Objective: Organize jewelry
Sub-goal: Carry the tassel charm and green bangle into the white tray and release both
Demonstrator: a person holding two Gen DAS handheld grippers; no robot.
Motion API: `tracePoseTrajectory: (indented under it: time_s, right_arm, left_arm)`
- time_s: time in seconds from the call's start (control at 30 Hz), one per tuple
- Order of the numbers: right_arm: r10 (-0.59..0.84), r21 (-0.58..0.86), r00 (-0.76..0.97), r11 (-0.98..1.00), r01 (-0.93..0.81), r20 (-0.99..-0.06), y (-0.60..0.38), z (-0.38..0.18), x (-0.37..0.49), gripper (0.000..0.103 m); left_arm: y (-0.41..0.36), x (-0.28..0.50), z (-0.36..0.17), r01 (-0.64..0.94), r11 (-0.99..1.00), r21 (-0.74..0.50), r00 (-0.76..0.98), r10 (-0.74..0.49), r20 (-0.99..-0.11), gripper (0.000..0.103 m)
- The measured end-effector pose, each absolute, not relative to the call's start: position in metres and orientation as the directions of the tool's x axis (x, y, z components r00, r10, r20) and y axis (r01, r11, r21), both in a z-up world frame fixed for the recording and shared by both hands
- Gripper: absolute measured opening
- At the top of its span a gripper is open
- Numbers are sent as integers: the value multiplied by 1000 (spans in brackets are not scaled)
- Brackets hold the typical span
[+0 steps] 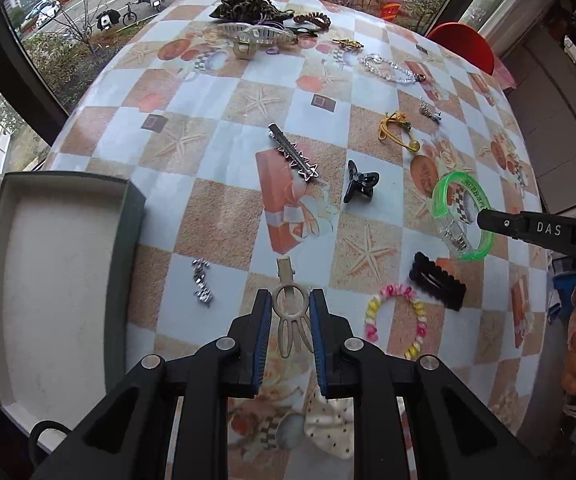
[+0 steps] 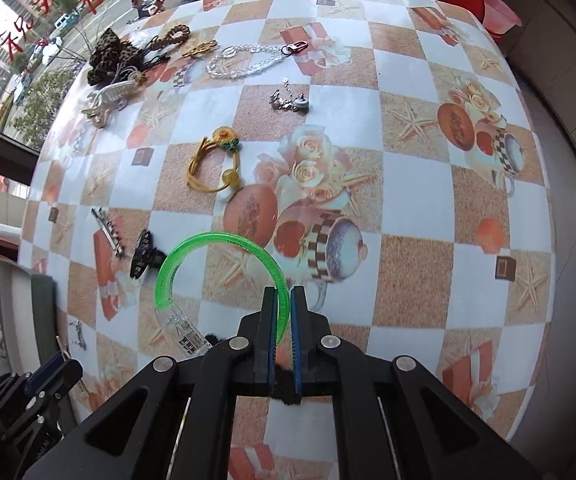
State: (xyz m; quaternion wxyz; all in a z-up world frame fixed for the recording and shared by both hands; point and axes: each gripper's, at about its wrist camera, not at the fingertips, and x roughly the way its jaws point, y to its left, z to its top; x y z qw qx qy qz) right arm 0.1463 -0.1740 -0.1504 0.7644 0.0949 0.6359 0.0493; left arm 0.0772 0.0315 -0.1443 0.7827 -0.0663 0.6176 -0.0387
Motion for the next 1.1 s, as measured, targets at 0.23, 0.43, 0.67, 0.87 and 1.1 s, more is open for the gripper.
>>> tracePoseTrajectory:
  time_s: [0.23, 0.43, 0.67, 0.87, 1.1]
  right_arm:
    - [218, 224, 164, 974, 21, -962, -159, -135, 103, 7]
    - [235, 232, 160, 972, -37, -959, -126, -120, 89, 7]
    - [277, 253, 139, 953, -168, -951, -56, -104, 71, 7]
    - [320, 278, 101, 913, -299, -942, 19, -98, 50, 7]
    - [326, 274, 56, 865, -421, -944, 101, -108, 34, 7]
  left_arm:
    - [59, 47, -124, -49, 986, -160, 254, -143, -957, 23]
    - [90, 25, -112, -98, 982, -162, 275, -129, -953, 23]
    - [142, -9, -107, -186, 972, -146, 289, -87, -953, 23]
    - [201, -41, -119, -297, 948, -114, 263, -34, -964, 23]
    - [251, -63, -140, -377, 924, -56, 217, 29, -976, 23]
